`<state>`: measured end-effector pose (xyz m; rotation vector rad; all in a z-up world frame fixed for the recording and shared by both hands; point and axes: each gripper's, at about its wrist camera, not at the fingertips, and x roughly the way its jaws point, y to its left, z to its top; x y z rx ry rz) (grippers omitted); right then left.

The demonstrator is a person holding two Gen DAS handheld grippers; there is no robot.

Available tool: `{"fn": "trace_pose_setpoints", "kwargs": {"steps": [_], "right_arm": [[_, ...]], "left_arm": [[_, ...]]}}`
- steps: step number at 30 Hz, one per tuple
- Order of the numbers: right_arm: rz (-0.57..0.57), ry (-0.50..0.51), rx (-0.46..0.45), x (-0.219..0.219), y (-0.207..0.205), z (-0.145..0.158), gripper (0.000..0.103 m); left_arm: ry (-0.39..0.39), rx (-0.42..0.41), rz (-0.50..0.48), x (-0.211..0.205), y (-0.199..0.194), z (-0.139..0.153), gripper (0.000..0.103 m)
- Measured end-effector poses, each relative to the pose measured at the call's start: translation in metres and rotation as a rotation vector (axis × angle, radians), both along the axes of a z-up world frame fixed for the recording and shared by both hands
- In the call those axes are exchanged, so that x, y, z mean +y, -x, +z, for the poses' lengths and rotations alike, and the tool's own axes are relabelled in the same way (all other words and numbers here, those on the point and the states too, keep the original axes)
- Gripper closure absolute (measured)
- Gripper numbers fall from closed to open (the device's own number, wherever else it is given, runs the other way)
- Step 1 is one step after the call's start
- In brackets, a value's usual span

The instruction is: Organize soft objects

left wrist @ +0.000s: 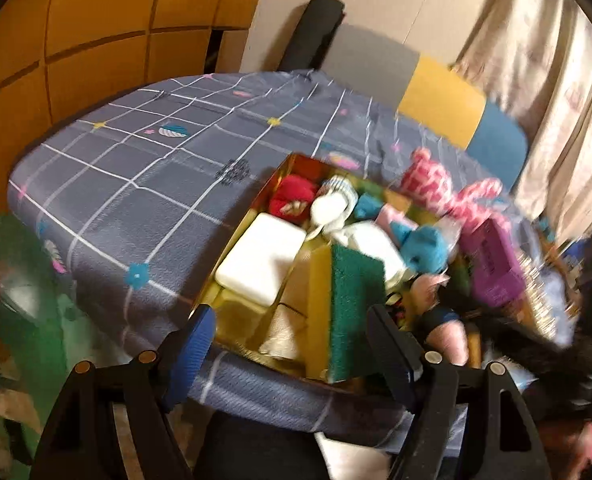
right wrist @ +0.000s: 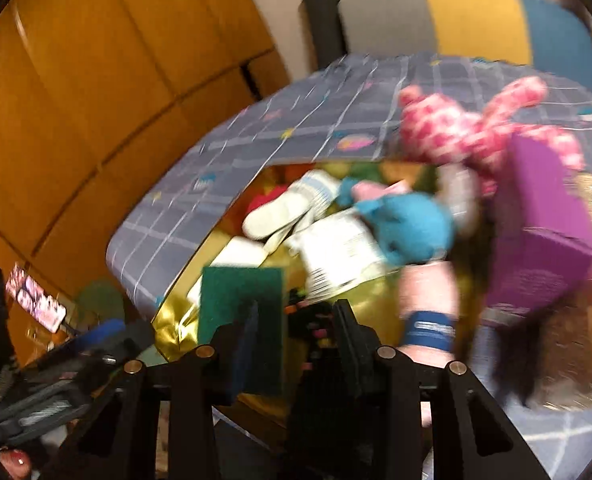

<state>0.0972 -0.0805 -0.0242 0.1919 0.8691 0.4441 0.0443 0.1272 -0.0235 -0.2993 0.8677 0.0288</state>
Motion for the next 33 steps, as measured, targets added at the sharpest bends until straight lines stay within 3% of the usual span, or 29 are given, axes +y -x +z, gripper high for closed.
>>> {"fn": "trace_pose_setpoints", "kwargs": {"steps": [2, 6, 8, 11, 16, 24, 28, 33], "right_arm": [[-0.049, 0.026, -0.034, -0.012, 0.008, 0.010, 0.048], [-0.106, 0.059, -0.087, -0.024, 0.019, 0.026, 0.039], [-0.140, 0.077, -0.092, -0.026, 0.024, 0.029, 0.026], [-0.157, 0.075, -0.101, -0.030, 0.029, 0.033, 0.020], [-0.172, 0.108, -0.108, -0.020, 0.039, 0.034, 0.005], [-0.273, 0.175, -0.172, -0.024, 0.066, 0.050, 0.000], [-0.346, 0.235, -0.225, -0.035, 0.091, 0.064, 0.000], [-0.434, 0.285, -0.220, -0.049, 0.109, 0.063, 0.000]], "left_arm": [[-0.021, 0.009, -0.026, -0.009, 0.000, 0.001, 0.025], [-0.021, -0.013, -0.061, -0.021, 0.005, 0.007, 0.025], [-0.071, -0.024, -0.059, -0.027, 0.008, 0.013, 0.025], [-0.126, -0.056, -0.047, -0.032, 0.016, 0.024, 0.025], [-0.116, -0.120, -0.026, -0.030, 0.029, 0.039, 0.025], [-0.081, -0.157, 0.004, -0.029, 0.046, 0.055, 0.025], [-0.099, -0.190, -0.031, -0.039, 0.057, 0.063, 0.024], [-0.140, -0.211, -0.106, -0.064, 0.070, 0.065, 0.024]]}}
